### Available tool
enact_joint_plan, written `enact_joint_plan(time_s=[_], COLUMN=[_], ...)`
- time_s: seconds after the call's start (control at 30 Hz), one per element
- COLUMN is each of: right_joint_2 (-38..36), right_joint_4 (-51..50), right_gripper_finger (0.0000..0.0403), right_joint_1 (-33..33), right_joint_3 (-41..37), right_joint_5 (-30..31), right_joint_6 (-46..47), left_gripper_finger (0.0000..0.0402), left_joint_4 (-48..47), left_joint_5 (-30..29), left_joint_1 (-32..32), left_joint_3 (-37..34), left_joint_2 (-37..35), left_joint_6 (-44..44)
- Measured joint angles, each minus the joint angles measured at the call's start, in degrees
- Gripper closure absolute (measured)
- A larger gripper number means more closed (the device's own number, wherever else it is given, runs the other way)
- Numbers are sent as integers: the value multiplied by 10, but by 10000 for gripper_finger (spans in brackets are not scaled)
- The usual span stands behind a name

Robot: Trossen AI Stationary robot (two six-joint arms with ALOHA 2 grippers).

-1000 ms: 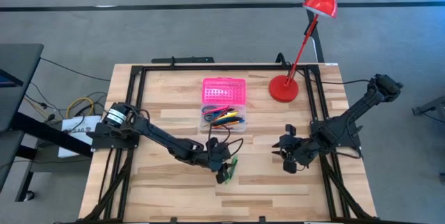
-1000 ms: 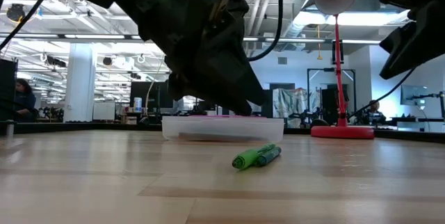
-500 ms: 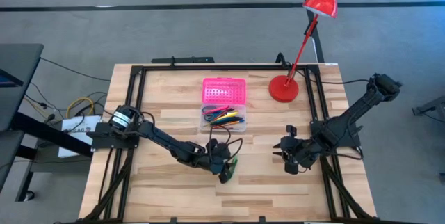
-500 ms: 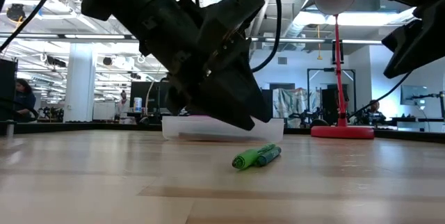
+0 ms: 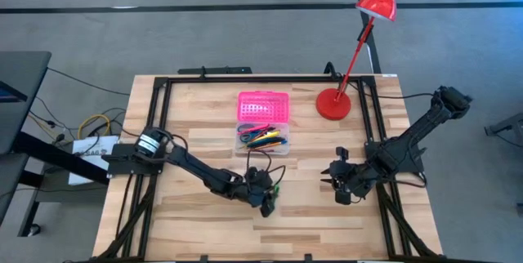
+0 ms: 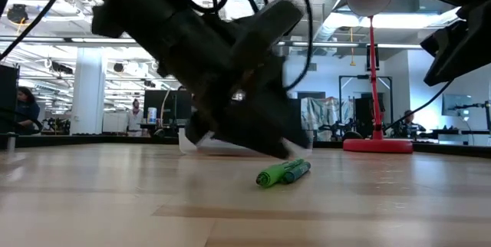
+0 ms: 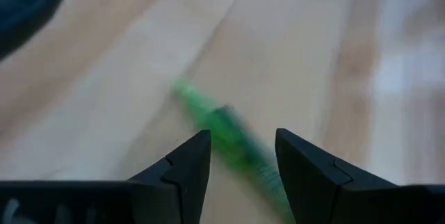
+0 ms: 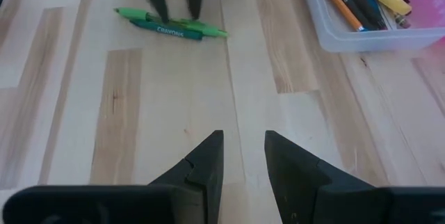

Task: Pick & place school supplies into a supply box
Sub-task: Put the green pen into the pink supply box

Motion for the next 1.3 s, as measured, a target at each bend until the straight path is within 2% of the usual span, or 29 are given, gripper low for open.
enact_joint_plan(time_s=[0.1,0.23,0.3,0.73,0.9,1.07,1.3], right_joint_2=[0,0,0,0,0,0,0], right_joint_4=[-2,-6,-15,-15,-15,-15,-15], right_gripper_finger=[305,305,305,305,305,305,305], right_joint_1=[1,11,16,19,17,17,17], right_joint_3=[0,0,0,0,0,0,0], right_joint_5=[-1,-1,-1,0,0,14,19], right_joint_6=[-1,-2,-2,-1,-1,-1,-1], left_gripper_finger=[245,245,245,245,248,265,287], left_joint_4=[17,11,8,-14,-125,-180,-161], left_joint_5=[6,-46,-52,-4,2,-1,8], left_joint_1=[-5,-12,-12,-20,-29,-29,-29], left_joint_3=[13,17,17,20,70,101,104], left_joint_2=[14,16,16,16,16,16,15], left_joint_6=[-30,-34,-35,-60,-54,-29,-23])
